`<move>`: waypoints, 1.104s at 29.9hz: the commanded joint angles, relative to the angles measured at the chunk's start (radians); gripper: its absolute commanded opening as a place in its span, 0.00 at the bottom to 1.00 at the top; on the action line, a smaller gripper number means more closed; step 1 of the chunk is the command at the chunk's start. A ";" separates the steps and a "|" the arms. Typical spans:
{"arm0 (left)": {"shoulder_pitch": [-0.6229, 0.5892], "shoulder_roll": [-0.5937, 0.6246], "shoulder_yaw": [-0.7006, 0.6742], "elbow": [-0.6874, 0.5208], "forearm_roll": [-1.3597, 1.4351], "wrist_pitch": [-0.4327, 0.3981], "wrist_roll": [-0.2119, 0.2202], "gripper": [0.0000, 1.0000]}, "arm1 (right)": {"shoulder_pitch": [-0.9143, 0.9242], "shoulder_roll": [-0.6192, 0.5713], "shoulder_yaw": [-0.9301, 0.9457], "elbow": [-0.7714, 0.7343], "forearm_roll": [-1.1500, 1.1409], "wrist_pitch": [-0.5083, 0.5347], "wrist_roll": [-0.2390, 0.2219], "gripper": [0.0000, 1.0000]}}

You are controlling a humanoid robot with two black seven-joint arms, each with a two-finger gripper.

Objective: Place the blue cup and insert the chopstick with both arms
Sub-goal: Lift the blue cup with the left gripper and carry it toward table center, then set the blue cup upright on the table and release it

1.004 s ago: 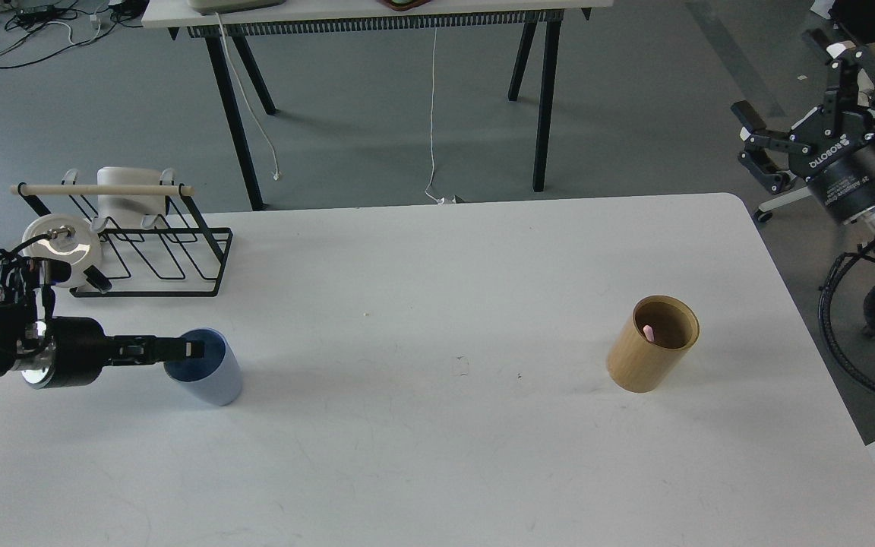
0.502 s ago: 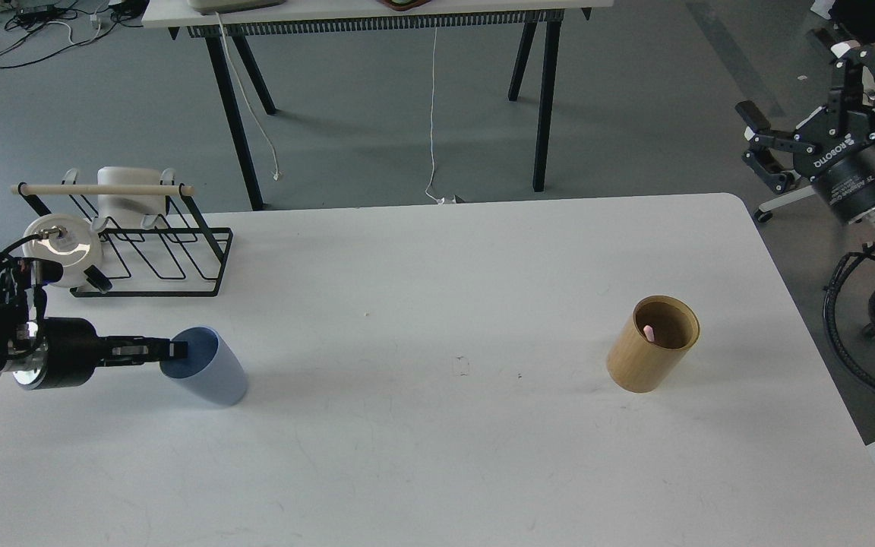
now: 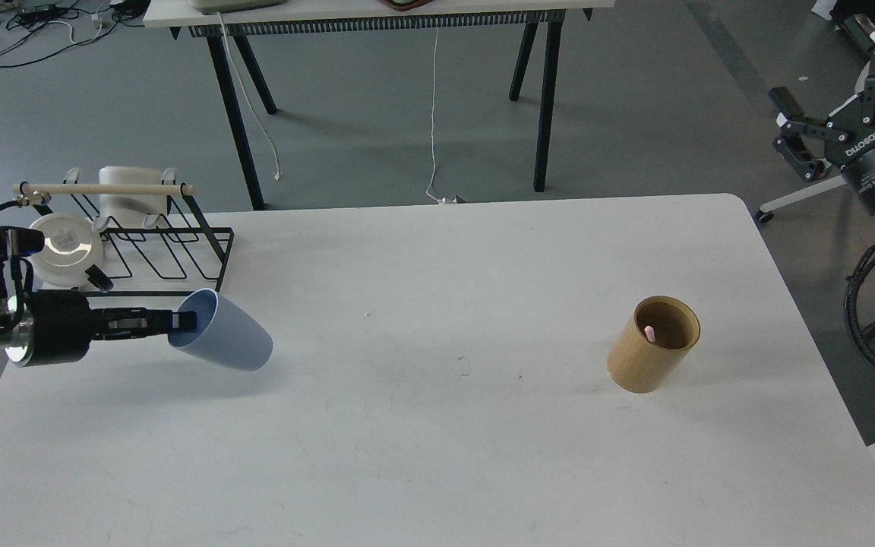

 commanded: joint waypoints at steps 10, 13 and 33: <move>-0.401 -0.455 0.229 0.169 0.054 0.000 0.000 0.01 | -0.019 -0.023 0.063 -0.170 0.075 0.000 0.000 0.99; -0.428 -0.598 0.284 0.286 0.151 0.000 0.000 0.01 | -0.022 -0.023 0.061 -0.170 0.075 -0.002 0.000 0.99; -0.366 -0.831 0.287 0.449 0.616 0.000 0.000 0.02 | -0.045 -0.011 0.058 -0.185 0.073 -0.002 0.000 0.99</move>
